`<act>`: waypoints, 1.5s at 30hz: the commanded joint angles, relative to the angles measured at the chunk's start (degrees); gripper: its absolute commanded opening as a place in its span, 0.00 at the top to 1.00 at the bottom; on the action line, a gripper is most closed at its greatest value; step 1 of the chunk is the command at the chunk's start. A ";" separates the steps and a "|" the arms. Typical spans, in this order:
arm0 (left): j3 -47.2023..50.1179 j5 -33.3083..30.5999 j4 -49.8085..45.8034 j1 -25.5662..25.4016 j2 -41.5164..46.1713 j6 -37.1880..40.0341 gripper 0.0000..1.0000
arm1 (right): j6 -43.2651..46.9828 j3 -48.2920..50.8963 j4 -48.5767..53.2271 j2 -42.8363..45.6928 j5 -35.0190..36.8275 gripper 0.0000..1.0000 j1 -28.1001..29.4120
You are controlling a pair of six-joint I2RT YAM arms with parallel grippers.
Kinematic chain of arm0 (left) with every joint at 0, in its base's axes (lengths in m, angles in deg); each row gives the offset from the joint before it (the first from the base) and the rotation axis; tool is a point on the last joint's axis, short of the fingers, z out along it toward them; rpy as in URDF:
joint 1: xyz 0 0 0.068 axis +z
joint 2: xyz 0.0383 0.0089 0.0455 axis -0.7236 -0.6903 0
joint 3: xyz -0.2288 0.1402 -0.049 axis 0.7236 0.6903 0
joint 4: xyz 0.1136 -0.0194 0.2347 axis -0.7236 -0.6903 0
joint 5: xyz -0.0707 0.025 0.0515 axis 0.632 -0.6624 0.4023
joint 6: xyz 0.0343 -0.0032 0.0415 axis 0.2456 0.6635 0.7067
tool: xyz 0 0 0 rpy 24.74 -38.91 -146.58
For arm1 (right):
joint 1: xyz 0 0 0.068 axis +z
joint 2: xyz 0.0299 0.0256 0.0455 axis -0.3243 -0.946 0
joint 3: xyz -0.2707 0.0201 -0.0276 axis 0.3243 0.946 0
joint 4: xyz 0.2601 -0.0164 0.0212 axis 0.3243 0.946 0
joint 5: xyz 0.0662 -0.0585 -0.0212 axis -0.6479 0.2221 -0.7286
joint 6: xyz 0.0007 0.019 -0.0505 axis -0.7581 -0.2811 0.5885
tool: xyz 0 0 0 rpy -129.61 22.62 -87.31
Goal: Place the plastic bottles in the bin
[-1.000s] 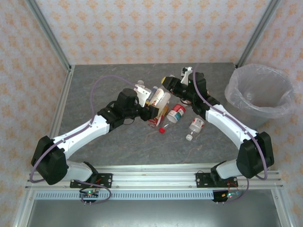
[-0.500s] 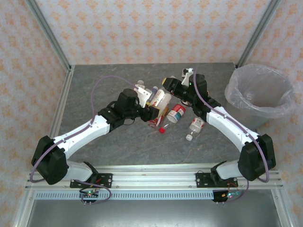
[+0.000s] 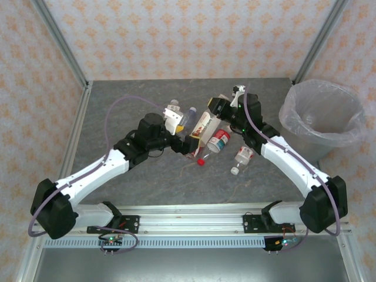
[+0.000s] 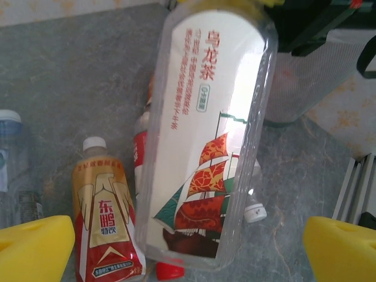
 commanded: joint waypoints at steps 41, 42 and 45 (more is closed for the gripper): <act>11.39 -37.42 3.56 8.55 5.77 -18.99 0.00 | 36.96 -11.22 2.81 24.42 37.29 1.00 -0.74; 11.38 -36.96 3.75 8.70 5.91 -19.05 0.00 | 38.07 -11.00 1.68 24.38 37.98 1.00 -1.03; 11.33 -36.79 4.09 8.76 6.35 -19.04 0.00 | 41.73 -10.24 -1.88 24.13 40.23 1.00 -2.49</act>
